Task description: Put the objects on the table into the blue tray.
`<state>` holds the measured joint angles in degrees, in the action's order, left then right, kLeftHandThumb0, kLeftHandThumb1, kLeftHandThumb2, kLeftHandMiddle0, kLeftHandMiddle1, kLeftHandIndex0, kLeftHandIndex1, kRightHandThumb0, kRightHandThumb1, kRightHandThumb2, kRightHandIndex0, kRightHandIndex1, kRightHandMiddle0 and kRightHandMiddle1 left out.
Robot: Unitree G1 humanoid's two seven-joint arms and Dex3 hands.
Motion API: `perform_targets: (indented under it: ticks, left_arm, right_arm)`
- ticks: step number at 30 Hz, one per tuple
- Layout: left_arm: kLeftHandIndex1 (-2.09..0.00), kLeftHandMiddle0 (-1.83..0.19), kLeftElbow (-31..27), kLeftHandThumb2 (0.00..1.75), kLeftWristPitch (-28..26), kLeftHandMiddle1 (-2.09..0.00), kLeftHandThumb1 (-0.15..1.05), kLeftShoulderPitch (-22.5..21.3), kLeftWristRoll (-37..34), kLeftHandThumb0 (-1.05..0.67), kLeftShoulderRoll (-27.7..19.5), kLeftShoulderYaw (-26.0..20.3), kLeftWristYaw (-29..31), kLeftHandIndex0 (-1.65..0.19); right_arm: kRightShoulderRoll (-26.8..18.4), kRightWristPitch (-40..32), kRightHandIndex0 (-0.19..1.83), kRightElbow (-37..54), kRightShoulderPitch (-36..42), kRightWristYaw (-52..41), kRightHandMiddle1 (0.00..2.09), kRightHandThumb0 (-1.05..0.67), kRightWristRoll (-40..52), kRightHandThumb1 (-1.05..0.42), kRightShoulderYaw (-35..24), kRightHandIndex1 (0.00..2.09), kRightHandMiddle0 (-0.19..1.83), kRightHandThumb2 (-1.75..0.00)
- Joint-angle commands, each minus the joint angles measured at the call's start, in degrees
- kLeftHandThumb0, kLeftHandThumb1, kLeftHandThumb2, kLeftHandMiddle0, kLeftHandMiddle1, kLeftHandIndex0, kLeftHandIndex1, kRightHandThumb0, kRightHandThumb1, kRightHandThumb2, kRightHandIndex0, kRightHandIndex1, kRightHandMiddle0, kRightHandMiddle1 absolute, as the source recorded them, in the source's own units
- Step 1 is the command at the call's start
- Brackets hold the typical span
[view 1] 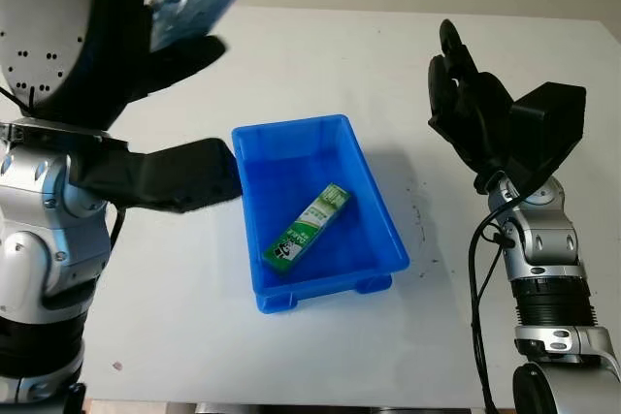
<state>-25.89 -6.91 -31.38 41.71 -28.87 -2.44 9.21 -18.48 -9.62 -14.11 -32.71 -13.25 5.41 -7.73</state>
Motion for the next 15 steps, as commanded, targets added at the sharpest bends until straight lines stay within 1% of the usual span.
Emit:
perform_targets:
  ticks: [1, 3, 4, 5, 7, 11, 12, 13, 14, 15]
  left_arm:
    - [-2.09, -0.96, -1.0, 0.21, 1.7, -2.09, 1.05, -2.2, -4.3, -0.46, -0.2, 0.6, 2.3, -0.46]
    - [-2.09, -1.01, 0.7, 0.25, 2.9, -2.09, 1.05, -3.5, -6.7, -0.44, -0.3, 2.3, 4.8, -0.48]
    - [-2.09, -0.97, 1.5, 0.26, 2.4, -2.09, 1.05, -4.2, -7.7, -0.44, -0.1, 3.4, 6.7, -0.51]
    - [-2.07, -0.92, 2.7, 0.27, 1.6, -2.09, 1.05, -5.0, -7.9, -0.42, 0.1, 5.0, 8.7, -0.46]
    - [-2.09, -0.89, 4.3, 0.27, 0.3, -2.09, 1.05, -6.1, -8.2, -0.41, 0.5, 7.1, 11.5, -0.48]
    - [-2.09, -0.93, 10.4, 0.29, 0.5, -2.09, 1.05, -7.0, -7.8, -0.41, 1.3, 11.4, 13.4, -0.61]
    - [-2.07, -0.93, 11.4, 0.30, 0.6, -2.09, 1.05, -6.8, -7.6, -0.41, 1.5, 12.1, 13.5, -0.57]
    - [-2.01, -0.93, 12.3, 0.30, 0.8, -2.09, 1.05, -6.3, -7.6, -0.41, 1.6, 12.7, 13.5, -0.48]
    - [-1.99, -0.92, 13.4, 0.30, 1.4, -2.09, 1.05, -5.7, -7.6, -0.40, 1.8, 13.2, 13.0, -0.44]
    - [-1.98, -0.88, 15.0, 0.31, 2.0, -2.09, 1.05, -5.2, -7.3, -0.39, 2.0, 14.0, 12.4, -0.38]
  right_arm:
    - [-0.3, 0.4, -0.19, 0.3, -0.5, 0.1, 0.00, -0.72, 0.1, -1.05, -0.3, 0.00, -0.19, -0.71]
    - [-0.4, 0.3, -0.19, 0.5, -0.5, 0.1, 0.00, -0.72, 0.0, -1.05, -0.3, 0.00, -0.19, -0.70]
    - [-0.4, 0.3, -0.19, 0.7, -0.4, 0.1, 0.00, -0.73, 0.0, -1.05, -0.3, 0.00, -0.19, -0.70]
    - [-0.4, 0.3, -0.19, 0.9, -0.3, 0.1, 0.00, -0.73, 0.0, -1.05, -0.3, 0.00, -0.19, -0.70]
    - [-0.5, 0.1, -0.19, 1.3, -0.1, 0.2, 0.00, -0.74, -0.1, -1.05, -0.2, 0.00, -0.19, -0.70]
    - [-0.6, 0.1, -0.19, 1.8, 0.2, 0.1, 0.00, -0.73, 0.0, -1.05, -0.4, 0.00, -0.19, -0.70]
    - [-0.7, 0.0, -0.19, 2.0, 0.3, 0.1, 0.00, -0.73, 0.0, -1.05, -0.4, 0.00, -0.19, -0.71]
    - [-0.7, -0.3, -0.19, 2.3, 0.4, 0.2, 0.00, -0.73, -0.1, -1.05, -0.4, 0.00, -0.19, -0.71]
    - [-0.7, -0.5, -0.19, 2.5, 0.5, 0.3, 0.00, -0.73, -0.1, -1.05, -0.4, 0.00, -0.19, -0.71]
    - [-0.8, -0.7, -0.19, 2.6, 0.6, 0.3, 0.00, -0.73, -0.1, -1.05, -0.4, 0.00, -0.19, -0.71]
